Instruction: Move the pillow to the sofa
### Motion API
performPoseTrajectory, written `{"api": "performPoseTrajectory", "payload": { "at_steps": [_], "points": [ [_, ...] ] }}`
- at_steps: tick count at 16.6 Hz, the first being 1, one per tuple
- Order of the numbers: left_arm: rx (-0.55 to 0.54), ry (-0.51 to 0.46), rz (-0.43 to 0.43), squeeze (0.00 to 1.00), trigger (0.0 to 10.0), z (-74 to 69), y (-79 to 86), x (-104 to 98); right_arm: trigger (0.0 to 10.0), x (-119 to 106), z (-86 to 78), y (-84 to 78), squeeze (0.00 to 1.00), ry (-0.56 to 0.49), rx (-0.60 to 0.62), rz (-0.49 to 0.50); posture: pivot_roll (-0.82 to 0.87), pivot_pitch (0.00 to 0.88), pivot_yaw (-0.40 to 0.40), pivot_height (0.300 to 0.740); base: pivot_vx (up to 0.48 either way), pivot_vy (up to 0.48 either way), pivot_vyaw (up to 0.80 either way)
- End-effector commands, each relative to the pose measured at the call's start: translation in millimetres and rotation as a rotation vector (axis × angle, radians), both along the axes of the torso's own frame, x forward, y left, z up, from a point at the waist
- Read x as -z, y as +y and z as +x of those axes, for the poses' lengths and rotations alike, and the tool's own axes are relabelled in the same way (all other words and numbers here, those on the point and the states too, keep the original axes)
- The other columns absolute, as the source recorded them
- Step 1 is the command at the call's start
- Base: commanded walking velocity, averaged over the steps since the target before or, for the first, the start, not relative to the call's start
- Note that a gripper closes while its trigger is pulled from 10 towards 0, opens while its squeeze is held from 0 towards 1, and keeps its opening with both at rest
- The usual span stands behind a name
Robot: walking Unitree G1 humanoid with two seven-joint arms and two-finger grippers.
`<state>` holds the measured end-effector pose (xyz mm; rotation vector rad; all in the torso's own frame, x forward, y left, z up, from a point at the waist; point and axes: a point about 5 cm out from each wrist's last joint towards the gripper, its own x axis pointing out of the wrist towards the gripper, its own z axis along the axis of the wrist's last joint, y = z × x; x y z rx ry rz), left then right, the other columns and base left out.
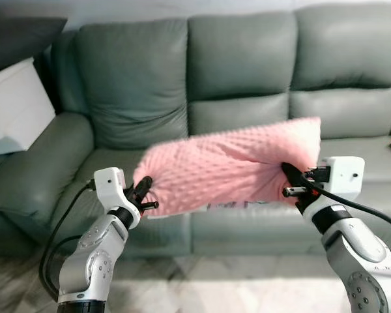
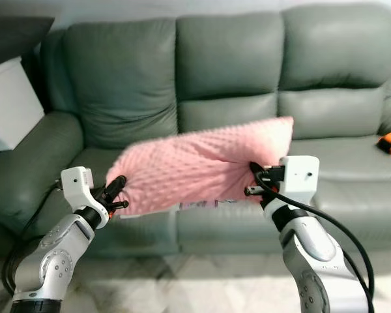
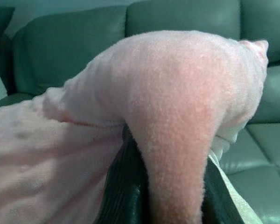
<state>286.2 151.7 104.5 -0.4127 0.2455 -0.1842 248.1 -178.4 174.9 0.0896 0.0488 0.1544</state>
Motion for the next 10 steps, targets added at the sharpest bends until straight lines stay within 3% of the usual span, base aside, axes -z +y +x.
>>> {"api": "performPoseTrajectory", "payload": {
  "at_steps": [1,10],
  "points": [
    [-0.03,-0.007,0.028,0.0,10.0,1.0,9.4,-2.7,10.0,-7.7,0.2,3.8,0.0,-0.043,-0.009,0.004,-0.22,0.0,0.054,0.74,0.0,-0.341,0.0],
    [-0.03,0.0,0.028,0.0,10.0,0.1,7.7,0.7,10.0,-8.8,0.4,2.4,0.0,-0.047,-0.006,-0.002,-0.22,0.0,0.048,0.74,0.0,-0.364,0.0]
  ]
}}
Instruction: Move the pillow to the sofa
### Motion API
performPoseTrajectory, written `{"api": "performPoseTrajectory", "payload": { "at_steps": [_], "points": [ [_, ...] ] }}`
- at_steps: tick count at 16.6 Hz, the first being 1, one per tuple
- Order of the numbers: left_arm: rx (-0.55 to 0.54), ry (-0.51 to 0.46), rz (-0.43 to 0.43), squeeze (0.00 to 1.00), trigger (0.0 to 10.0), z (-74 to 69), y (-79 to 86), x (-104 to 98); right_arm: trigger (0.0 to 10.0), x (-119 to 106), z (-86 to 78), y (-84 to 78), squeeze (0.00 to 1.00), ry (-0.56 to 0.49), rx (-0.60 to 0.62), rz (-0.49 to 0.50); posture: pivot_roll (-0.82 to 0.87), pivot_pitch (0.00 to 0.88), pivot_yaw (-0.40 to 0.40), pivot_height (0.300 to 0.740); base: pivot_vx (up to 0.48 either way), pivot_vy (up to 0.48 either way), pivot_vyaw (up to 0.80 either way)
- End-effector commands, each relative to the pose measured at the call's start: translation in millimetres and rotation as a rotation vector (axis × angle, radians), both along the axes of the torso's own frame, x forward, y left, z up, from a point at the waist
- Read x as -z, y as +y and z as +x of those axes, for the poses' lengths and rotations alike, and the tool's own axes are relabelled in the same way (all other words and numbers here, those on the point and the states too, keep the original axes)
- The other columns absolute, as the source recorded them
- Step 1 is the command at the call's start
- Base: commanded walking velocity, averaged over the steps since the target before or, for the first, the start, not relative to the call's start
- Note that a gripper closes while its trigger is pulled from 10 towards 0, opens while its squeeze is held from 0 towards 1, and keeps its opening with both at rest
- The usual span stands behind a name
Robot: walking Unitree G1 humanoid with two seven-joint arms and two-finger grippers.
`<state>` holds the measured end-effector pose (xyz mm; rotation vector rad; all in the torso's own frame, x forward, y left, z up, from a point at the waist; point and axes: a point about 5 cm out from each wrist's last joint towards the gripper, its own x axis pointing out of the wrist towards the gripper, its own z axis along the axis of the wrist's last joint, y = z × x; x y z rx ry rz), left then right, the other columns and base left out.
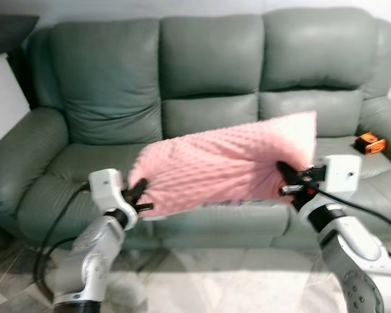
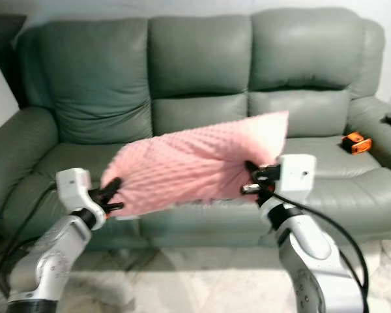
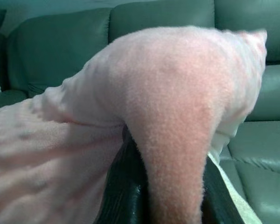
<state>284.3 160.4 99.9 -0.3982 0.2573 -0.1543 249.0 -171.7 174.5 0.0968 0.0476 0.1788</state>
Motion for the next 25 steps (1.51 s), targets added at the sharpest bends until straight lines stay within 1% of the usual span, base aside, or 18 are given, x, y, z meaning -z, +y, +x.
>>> {"api": "performPoseTrajectory", "payload": {
  "at_steps": [1,2,5,8,10,11,12,13,14,15,16,19,22,25],
  "points": [
    [-0.007,-0.016,0.008,0.0,10.0,2.1,-0.8,-3.6,10.0,-9.2,-0.4,-4.4,0.0,-0.046,0.018,-0.01,-0.22,0.0,0.048,0.74,0.0,-0.401,0.0],
    [-0.01,-0.019,0.004,0.0,10.0,2.1,-0.5,-3.7,10.0,-9.1,-0.5,-4.6,0.0,-0.045,0.019,-0.01,-0.22,0.0,0.048,0.74,0.0,-0.364,0.0],
    [-0.022,-0.021,-0.003,0.0,10.0,2.5,0.6,-3.7,10.0,-9.1,-0.2,-4.1,0.0,-0.046,0.019,-0.01,-0.22,0.0,0.049,0.74,0.0,0.0,0.0],
    [-0.056,-0.035,0.033,0.0,10.0,5.0,4.7,-4.6,10.0,-8.6,0.0,-3.9,0.0,-0.045,0.017,-0.009,-0.22,0.0,0.049,0.74,0.0,0.0,0.0],
    [-0.051,-0.05,0.042,0.0,10.0,8.6,6.4,-8.0,10.0,-8.5,0.5,-3.7,0.0,-0.046,0.015,-0.008,-0.22,0.0,0.048,0.74,0.0,0.0,0.0],
    [-0.046,-0.06,0.056,0.0,10.0,10.2,7.4,-9.5,10.0,-8.4,0.7,-3.5,0.0,-0.046,0.014,-0.008,-0.22,0.0,0.05,0.74,0.0,0.0,0.0],
    [-0.047,-0.119,0.113,0.0,10.0,13.1,9.4,-13.8,10.0,-8.2,1.0,-3.3,0.0,-0.047,0.012,-0.008,-0.22,0.0,0.05,0.74,0.0,0.0,0.0],
    [-0.06,-0.129,0.142,0.0,10.0,14.7,11.1,-14.9,10.0,-8.1,1.1,-3.1,0.0,-0.048,0.011,-0.008,-0.22,0.0,0.05,0.74,0.0,0.0,0.0],
    [-0.067,-0.114,0.131,0.0,10.0,15.6,12.3,-14.2,10.0,-8.0,1.1,-2.9,0.0,-0.048,0.011,-0.008,-0.22,0.0,0.052,0.74,0.0,0.0,0.0],
    [-0.07,-0.103,0.099,0.0,10.0,16.4,14.2,-13.8,10.0,-8.1,1.2,-2.7,0.0,-0.049,0.01,-0.008,-0.22,0.0,0.052,0.74,0.0,0.0,0.0],
    [-0.069,-0.109,0.088,0.0,10.0,15.8,15.4,-13.6,10.0,-8.2,1.1,-2.7,0.0,-0.05,0.01,-0.008,-0.23,0.0,0.054,0.74,0.0,0.0,0.0],
    [-0.08,-0.105,0.087,0.0,10.0,13.5,17.1,-8.5,10.0,-8.8,0.8,-2.8,0.0,-0.053,0.011,-0.009,-0.23,0.0,0.052,0.74,0.189,0.0,0.0],
    [-0.082,-0.104,0.07,0.0,10.0,12.9,15.9,-7.8,10.0,-9.0,0.6,-3.0,0.0,-0.053,0.011,-0.009,-0.23,0.0,0.051,0.74,0.287,0.0,0.0],
    [-0.079,-0.102,0.072,0.0,10.0,11.6,15.7,-6.1,10.0,-9.0,0.1,-2.5,0.0,-0.052,0.009,-0.008,-0.23,0.0,0.052,0.74,0.316,0.0,0.0]
  ]
}}
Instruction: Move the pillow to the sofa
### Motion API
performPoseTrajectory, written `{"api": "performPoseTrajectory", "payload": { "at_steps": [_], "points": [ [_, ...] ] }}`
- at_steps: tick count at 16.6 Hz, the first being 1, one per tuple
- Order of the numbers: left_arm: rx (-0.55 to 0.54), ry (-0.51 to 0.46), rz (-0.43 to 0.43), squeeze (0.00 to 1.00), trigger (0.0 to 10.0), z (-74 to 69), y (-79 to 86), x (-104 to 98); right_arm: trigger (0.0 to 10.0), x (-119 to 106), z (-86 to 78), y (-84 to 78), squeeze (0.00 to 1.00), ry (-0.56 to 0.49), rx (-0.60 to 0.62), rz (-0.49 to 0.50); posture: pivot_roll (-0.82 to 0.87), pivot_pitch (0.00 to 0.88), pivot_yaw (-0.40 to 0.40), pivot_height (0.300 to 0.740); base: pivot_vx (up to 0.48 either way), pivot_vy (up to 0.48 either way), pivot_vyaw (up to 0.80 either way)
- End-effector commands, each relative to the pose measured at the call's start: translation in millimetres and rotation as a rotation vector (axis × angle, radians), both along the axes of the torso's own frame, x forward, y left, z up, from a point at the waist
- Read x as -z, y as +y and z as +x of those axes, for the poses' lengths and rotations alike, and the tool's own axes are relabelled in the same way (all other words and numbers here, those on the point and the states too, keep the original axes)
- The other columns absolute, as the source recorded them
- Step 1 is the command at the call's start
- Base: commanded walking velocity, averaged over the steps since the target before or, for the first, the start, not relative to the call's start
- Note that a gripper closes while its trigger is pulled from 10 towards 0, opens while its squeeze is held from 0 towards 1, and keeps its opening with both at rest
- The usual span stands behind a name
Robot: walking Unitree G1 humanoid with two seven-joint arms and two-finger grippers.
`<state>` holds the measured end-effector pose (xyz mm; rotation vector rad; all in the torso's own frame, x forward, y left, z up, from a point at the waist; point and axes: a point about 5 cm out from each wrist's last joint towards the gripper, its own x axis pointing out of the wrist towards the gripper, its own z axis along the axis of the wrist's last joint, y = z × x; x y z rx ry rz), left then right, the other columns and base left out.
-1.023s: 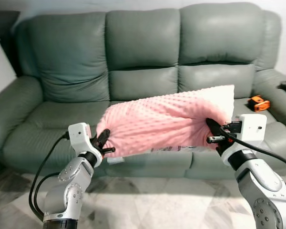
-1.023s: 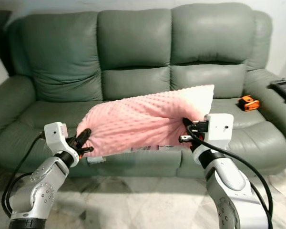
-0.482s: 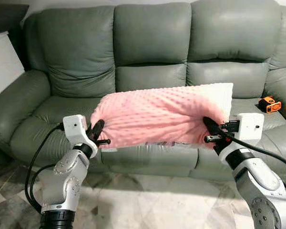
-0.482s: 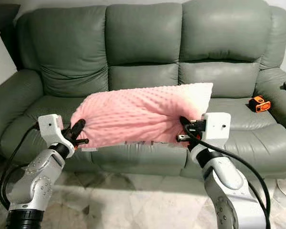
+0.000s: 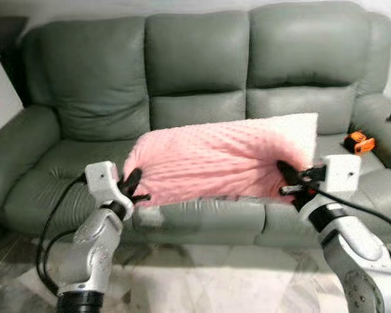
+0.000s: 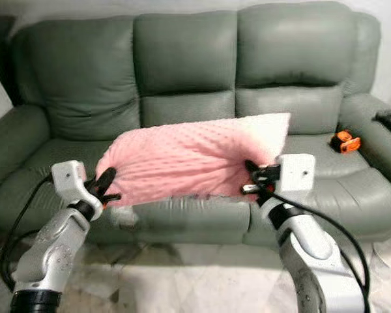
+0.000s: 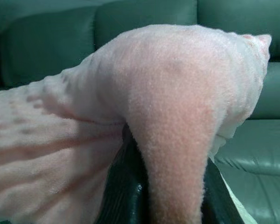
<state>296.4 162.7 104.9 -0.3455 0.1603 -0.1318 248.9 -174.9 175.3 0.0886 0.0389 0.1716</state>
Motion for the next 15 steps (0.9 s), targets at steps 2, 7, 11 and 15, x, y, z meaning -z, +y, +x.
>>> {"api": "performPoseTrajectory", "payload": {
  "at_steps": [2,7,11,15],
  "points": [
    [-0.041,-0.008,0.019,0.0,10.0,-0.6,12.5,-1.0,10.0,-7.6,-0.7,0.6,0.0,-0.041,0.002,-0.001,-0.23,0.0,0.052,0.74,0.412,0.0,0.0],
    [-0.035,-0.009,0.023,0.0,10.0,-1.6,11.7,-0.5,10.0,-5.1,-2.7,0.7,0.0,-0.037,0.004,-0.003,-0.23,0.0,0.052,0.74,0.424,0.0,0.0],
    [-0.037,-0.009,0.032,0.0,10.0,-3.5,13.8,0.0,10.0,-3.5,-3.1,2.8,0.0,-0.036,-0.002,0.0,-0.22,0.0,0.052,0.74,0.437,0.0,0.0],
    [-0.036,-0.012,0.03,0.0,10.0,-3.3,13.3,-0.3,10.0,-1.1,-2.8,3.2,0.0,-0.04,-0.001,-0.005,-0.22,0.0,0.055,0.74,0.45,0.0,0.0]
  ]
}}
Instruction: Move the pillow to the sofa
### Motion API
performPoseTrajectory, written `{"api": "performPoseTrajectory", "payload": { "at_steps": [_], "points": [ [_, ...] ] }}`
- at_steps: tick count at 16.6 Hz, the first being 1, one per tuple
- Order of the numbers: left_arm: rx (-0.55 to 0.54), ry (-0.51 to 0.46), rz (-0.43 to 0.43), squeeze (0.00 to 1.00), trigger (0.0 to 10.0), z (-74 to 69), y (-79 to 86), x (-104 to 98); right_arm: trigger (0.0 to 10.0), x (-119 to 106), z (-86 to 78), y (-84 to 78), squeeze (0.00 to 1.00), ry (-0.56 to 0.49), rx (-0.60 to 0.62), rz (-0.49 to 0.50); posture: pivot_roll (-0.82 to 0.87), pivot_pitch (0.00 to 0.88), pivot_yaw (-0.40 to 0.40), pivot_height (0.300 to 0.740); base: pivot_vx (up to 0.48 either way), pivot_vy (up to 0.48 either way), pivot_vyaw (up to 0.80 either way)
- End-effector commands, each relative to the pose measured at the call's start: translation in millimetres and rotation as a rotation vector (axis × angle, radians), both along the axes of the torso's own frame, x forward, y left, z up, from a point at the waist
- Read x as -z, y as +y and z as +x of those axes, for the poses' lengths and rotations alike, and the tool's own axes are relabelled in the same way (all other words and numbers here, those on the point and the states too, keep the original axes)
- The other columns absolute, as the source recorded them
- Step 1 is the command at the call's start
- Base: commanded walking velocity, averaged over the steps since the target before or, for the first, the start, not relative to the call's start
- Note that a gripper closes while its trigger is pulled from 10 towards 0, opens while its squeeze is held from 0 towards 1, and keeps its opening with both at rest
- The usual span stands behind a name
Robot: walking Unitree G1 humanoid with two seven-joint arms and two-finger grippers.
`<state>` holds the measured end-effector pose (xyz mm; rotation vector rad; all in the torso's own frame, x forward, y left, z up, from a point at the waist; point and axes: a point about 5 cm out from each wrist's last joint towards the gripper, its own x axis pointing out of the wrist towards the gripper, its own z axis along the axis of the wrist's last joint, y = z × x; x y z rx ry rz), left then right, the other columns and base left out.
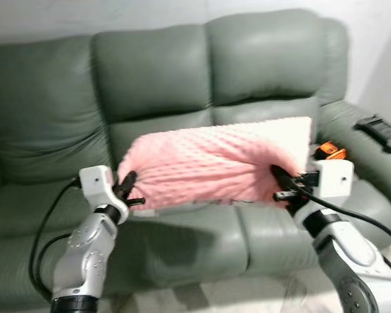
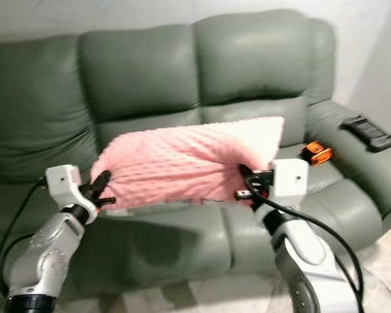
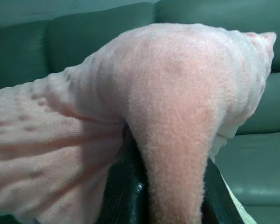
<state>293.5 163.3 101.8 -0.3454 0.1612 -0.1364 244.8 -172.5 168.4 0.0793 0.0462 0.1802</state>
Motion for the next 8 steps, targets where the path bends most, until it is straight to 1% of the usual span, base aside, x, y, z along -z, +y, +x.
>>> {"api": "performPoseTrajectory", "payload": {
  "at_steps": [1,2,3,4,5,6,8],
  "points": [
    [-0.039,-0.012,0.032,0.0,10.0,-0.6,13.1,-3.5,10.0,-7.3,1.5,0.9,0.0,-0.052,0.014,0.0,-0.22,0.0,0.056,0.74,0.442,0.0,0.0],
    [-0.039,-0.01,0.035,0.0,10.0,-0.8,13.9,-3.3,10.0,-8.0,2.1,-1.9,0.0,-0.085,0.055,-0.009,-0.21,0.0,0.058,0.74,0.442,0.0,0.0],
    [-0.039,-0.008,0.044,0.0,10.0,-1.1,14.9,-3.1,10.0,-7.6,3.1,-4.5,0.0,-0.095,0.082,-0.003,-0.21,0.0,0.061,0.74,0.435,0.0,0.0],
    [-0.039,-0.007,0.052,0.0,10.0,-1.5,15.8,-2.9,10.0,-6.2,4.0,-6.2,0.0,-0.093,0.097,-0.001,-0.21,0.0,0.062,0.74,0.431,0.0,0.0],
    [-0.047,0.004,0.085,0.0,10.0,-3.3,18.7,-1.4,10.0,1.2,5.2,-10.3,0.0,-0.081,0.13,-0.009,-0.2,0.0,0.063,0.74,0.3,0.0,0.0],
    [-0.045,0.003,0.089,0.0,10.0,-5.0,19.5,-0.6,10.0,5.7,5.0,-10.6,0.0,-0.069,0.135,-0.01,-0.2,0.0,0.063,0.74,0.259,0.0,0.0],
    [-0.051,0.014,0.099,0.0,10.0,-8.9,22.4,1.9,10.0,12.8,3.1,-8.4,0.0,-0.056,0.126,-0.016,-0.19,0.0,0.062,0.74,0.0,0.0,0.0]
  ]
}}
